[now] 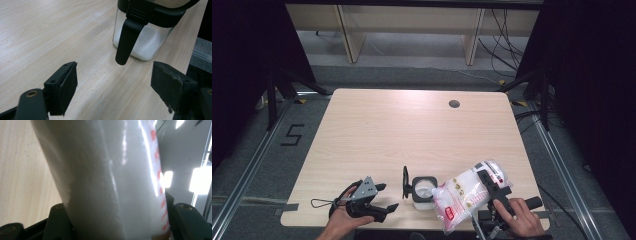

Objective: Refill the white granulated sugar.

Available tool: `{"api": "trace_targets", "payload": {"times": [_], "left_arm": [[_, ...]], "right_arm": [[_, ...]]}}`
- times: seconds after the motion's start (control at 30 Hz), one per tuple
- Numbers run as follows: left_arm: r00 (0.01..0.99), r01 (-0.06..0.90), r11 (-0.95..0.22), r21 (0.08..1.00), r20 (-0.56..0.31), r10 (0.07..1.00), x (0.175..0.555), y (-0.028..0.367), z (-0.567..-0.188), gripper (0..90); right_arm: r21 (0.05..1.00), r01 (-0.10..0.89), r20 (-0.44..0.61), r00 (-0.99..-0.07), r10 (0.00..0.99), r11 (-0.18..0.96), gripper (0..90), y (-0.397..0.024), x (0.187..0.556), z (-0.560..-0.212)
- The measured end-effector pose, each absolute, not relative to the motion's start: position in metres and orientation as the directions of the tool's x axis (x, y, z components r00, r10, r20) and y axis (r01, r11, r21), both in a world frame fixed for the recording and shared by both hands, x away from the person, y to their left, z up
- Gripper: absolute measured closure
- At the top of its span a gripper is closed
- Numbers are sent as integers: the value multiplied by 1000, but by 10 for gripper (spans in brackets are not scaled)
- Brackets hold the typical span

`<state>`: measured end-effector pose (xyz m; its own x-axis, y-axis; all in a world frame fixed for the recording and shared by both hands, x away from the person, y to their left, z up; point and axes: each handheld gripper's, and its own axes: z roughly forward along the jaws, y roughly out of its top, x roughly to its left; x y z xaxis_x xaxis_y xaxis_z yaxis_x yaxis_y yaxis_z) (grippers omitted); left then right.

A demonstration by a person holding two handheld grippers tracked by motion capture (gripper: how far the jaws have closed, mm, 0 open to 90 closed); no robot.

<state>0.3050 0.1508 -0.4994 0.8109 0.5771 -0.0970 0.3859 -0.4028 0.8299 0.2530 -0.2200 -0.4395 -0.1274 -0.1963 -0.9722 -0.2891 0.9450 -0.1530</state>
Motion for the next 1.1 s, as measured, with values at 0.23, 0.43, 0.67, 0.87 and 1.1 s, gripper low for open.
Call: {"api": "trace_targets", "payload": {"times": [0.23,0.43,0.67,0.87,1.1], "left_arm": [[811,386,-403,830,-97,577,305,151,-500,208],[810,387,-401,830,-98,578,305,151,-499,208],[801,397,-381,835,-112,587,304,150,-500,208],[804,399,-385,832,-116,583,304,150,-500,208],[805,399,-386,832,-116,582,304,150,-500,208]], "right_arm": [[-129,-285,-975,-139,-174,950,438,-221,254,-440],[-75,-281,-978,-166,-125,957,438,-225,255,-440],[-39,-283,-977,-191,-96,958,440,-229,257,-440],[-12,-266,-974,-216,-72,964,440,-230,257,-444],[-71,-288,-976,-178,-126,955,440,-226,257,-442]]}}
